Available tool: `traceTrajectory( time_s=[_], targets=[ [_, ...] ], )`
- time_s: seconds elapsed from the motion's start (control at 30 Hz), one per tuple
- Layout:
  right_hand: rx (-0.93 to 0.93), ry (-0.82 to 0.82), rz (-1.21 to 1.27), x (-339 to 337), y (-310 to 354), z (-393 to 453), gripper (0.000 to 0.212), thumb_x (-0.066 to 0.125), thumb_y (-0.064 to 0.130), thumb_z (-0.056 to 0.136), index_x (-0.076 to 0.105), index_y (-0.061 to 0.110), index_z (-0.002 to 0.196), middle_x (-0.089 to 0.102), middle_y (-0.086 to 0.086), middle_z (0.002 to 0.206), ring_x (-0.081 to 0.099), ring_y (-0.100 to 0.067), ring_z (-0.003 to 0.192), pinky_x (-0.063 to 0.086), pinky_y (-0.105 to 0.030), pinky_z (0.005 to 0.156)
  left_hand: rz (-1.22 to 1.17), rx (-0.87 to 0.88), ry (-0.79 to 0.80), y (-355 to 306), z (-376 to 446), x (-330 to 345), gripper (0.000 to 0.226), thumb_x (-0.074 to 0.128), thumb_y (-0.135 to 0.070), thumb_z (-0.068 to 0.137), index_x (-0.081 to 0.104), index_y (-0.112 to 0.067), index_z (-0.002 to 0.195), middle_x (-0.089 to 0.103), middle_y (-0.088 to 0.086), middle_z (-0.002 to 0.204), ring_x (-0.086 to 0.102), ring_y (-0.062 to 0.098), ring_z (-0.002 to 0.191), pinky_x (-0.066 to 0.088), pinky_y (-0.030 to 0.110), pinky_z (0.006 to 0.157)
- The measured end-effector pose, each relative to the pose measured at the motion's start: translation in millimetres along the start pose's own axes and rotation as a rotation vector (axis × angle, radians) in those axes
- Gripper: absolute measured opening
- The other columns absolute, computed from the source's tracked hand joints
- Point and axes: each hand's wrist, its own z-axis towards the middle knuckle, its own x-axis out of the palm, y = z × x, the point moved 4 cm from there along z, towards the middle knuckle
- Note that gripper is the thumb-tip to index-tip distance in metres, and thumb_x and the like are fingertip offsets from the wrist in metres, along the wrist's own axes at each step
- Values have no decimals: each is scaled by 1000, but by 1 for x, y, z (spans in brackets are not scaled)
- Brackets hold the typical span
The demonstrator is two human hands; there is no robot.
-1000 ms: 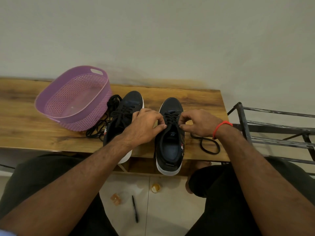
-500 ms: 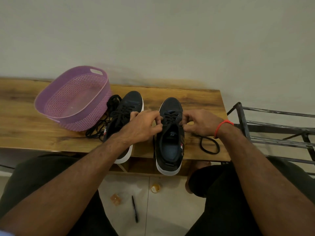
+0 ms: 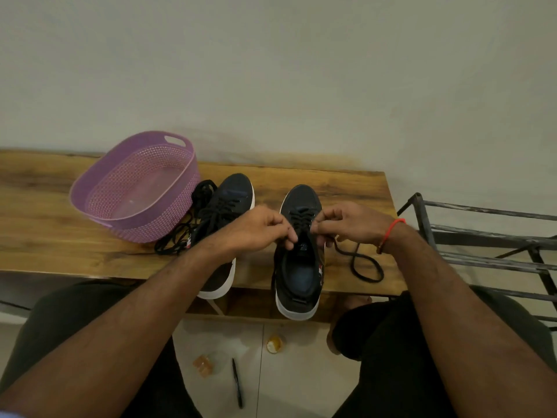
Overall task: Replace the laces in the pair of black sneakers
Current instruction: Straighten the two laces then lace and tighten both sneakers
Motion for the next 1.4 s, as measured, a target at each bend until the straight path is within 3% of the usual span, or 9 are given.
traceTrajectory(
  time_s=[0.17, 0.37, 0.5, 0.6, 0.83, 0.97, 1.1, 1.2, 1.4],
  targets=[
    [-39, -110, 237, -17, 23, -22, 48, 53, 59, 93, 75, 17, 88, 75, -7, 84, 68, -18, 82, 47, -42, 87, -273, -92, 128, -8, -19, -14, 35, 44, -14, 98, 78, -16, 104, 78, 4, 100, 70, 14, 97, 36, 39, 80],
    [-105, -201, 538, -41, 66, -58, 52, 50, 55, 96, 73, 9, 94, 73, -12, 83, 68, -24, 80, 50, -36, 79, -751, 0, 165, -49, -44, -34, 41, 47, -24, 85, 78, -14, 110, 74, 11, 116, 71, 22, 100, 37, 33, 70],
    [-180, -280, 625, -74, 108, -83, 53, 51, 54, 97, 73, 6, 103, 73, -8, 86, 69, -23, 83, 51, -42, 88, -896, 83, 133, -96, -63, -58, 44, 38, -17, 94, 75, -10, 118, 71, 11, 126, 72, 24, 101, 40, 32, 72],
    [-251, -352, 641, -103, 142, -100, 44, 51, 49, 98, 74, 13, 102, 75, -5, 95, 70, -20, 89, 46, -43, 94, -900, 161, 92, -134, -75, -82, 46, 34, -17, 96, 66, -13, 129, 69, 4, 131, 70, 22, 111, 40, 30, 75],
    [-361, -413, 571, -147, 204, -131, 37, 47, 10, 91, 67, 12, 122, 74, 1, 114, 68, -22, 111, 41, -44, 103, -905, 292, -50, -211, -98, -127, 45, 41, -6, 94, 61, -15, 134, 71, -3, 128, 68, 21, 119, 45, 25, 77],
    [-406, -535, 438, -154, 220, -135, 24, 66, 26, 94, 71, 15, 115, 77, 4, 105, 73, -19, 94, 47, -41, 93, -848, 328, -174, -236, -105, -137, 34, 65, -12, 96, 66, -17, 130, 74, -6, 122, 71, 17, 111, 47, 23, 73],
    [-467, -752, 398, -160, 228, -137, 23, 65, 37, 95, 77, 18, 100, 69, 8, 79, 56, -13, 65, 46, -31, 75, -617, 339, -387, -250, -111, -144, 31, 75, -36, 91, 71, -24, 120, 77, -13, 107, 74, 11, 93, 45, 25, 68],
    [-517, -831, 411, -163, 234, -138, 19, 66, 36, 94, 77, 21, 95, 65, 10, 87, 54, -12, 69, 47, -28, 73, -481, 322, -578, -256, -112, -149, 27, 76, -46, 88, 76, -28, 109, 75, -16, 91, 61, 10, 72, 42, 26, 64],
    [-555, -811, 483, -155, 246, -134, 14, 67, 28, 93, 72, 17, 101, 73, 8, 87, 65, -9, 72, 46, -33, 78, -438, 413, -679, -272, -111, -149, 21, 75, -42, 90, 73, -27, 105, 73, -14, 97, 57, 12, 74, 43, 29, 70]
  ],
)
